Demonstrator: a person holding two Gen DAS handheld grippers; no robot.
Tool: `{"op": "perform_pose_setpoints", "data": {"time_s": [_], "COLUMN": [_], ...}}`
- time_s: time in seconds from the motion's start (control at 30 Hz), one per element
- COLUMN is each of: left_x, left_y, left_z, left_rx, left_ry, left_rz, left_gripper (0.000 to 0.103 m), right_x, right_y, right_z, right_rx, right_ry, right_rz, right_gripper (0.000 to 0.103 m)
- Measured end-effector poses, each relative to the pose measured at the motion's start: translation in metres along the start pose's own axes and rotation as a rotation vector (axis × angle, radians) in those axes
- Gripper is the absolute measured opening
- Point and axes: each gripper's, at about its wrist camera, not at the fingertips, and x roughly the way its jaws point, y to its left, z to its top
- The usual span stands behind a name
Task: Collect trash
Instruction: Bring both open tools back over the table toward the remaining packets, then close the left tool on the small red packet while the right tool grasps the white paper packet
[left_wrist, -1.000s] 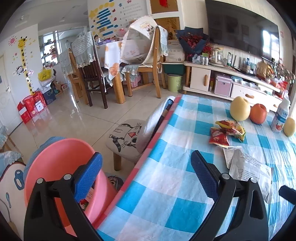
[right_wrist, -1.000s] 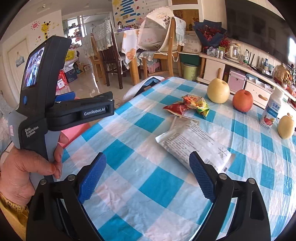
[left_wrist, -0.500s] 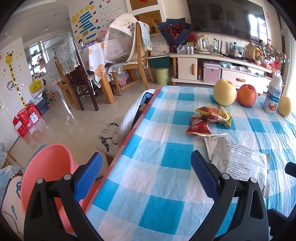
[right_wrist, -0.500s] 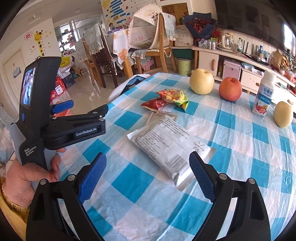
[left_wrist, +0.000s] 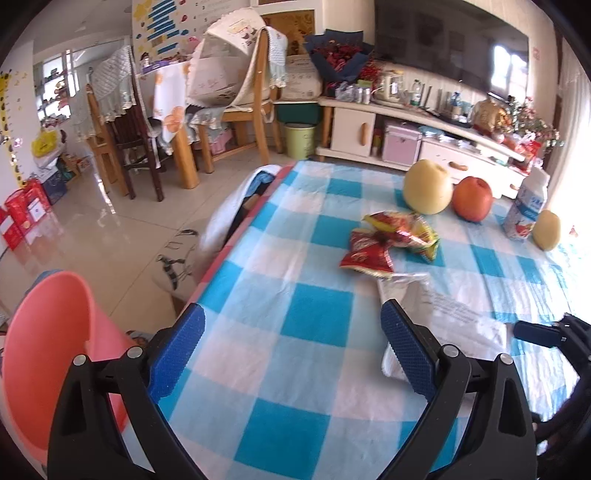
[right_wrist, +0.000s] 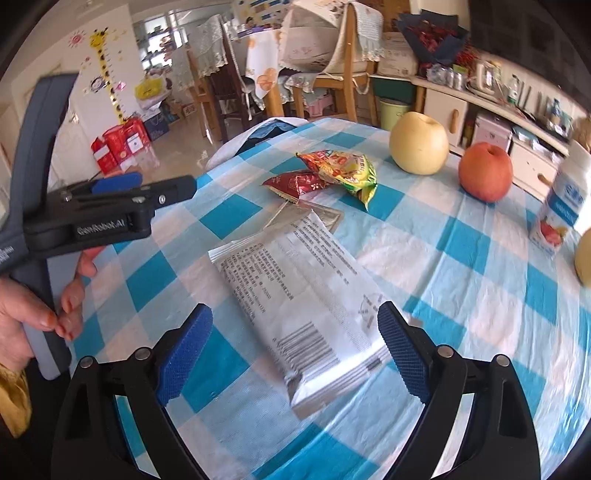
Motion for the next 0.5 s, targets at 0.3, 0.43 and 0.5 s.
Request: {"op": "perform_pose_setpoints", "data": {"time_s": [0.3, 0.43, 0.5], "left_x": [0.031, 0.053, 0.065], "left_y": [-0.028, -0.043, -0.045], "left_z": [0.018, 0.02, 0.023], "left_rx": [0.087, 0.136, 0.133], "left_ry": [0.006, 0.045, 0.062], "left_rz": [-0.142, -0.157, -0.15], "left_gripper": [0.096, 0.096, 0.096], "right_x": [0.023, 0.029, 0.031], "right_y": [0.0, -0.003, -0.009], "right_z": [0.002, 0.004, 0.006], "right_rx": [-0.115, -0.147, -0.131], "right_ry": [0.038, 0.037, 0.041], "right_rz": [-0.009, -0.041, -0.034], "right_gripper": [0.094, 0.095, 0.096]}}
